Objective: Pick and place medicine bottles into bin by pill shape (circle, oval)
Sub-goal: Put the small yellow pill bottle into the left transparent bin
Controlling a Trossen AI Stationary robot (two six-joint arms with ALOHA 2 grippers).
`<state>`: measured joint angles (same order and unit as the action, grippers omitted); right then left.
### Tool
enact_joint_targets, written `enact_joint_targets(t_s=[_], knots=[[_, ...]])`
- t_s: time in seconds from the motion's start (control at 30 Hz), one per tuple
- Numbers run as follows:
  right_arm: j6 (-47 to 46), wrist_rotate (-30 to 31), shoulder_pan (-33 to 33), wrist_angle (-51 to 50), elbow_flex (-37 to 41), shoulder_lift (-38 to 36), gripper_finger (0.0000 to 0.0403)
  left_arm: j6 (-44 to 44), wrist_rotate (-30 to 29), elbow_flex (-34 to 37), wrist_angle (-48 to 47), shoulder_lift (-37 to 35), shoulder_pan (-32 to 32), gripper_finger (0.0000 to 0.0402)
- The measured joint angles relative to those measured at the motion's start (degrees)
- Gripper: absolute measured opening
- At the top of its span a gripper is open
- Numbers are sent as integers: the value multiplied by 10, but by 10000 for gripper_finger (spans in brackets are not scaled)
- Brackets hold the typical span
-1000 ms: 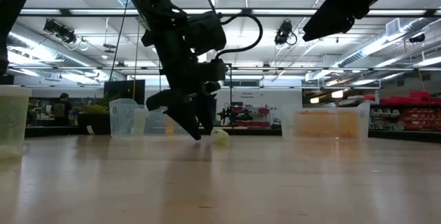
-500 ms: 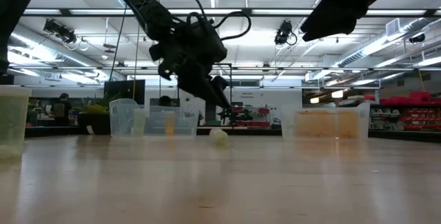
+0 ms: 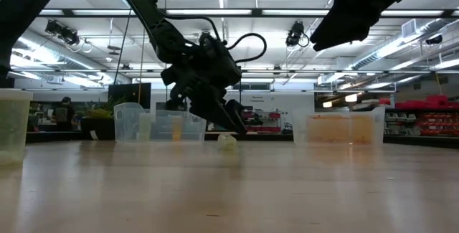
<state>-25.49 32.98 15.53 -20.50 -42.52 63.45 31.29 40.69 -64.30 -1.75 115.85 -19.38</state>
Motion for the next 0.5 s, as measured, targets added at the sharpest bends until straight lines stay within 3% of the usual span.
enact_joint_targets(t_s=[0.2, 0.5], knots=[[0, 0, 0, 3, 0, 11, 225, 37, 2, -1, -20, 4, -1, 240], [0, -1, 0, 7, 0, 14, 225, 98, -8, -1, -55, 4, -1, 229]])
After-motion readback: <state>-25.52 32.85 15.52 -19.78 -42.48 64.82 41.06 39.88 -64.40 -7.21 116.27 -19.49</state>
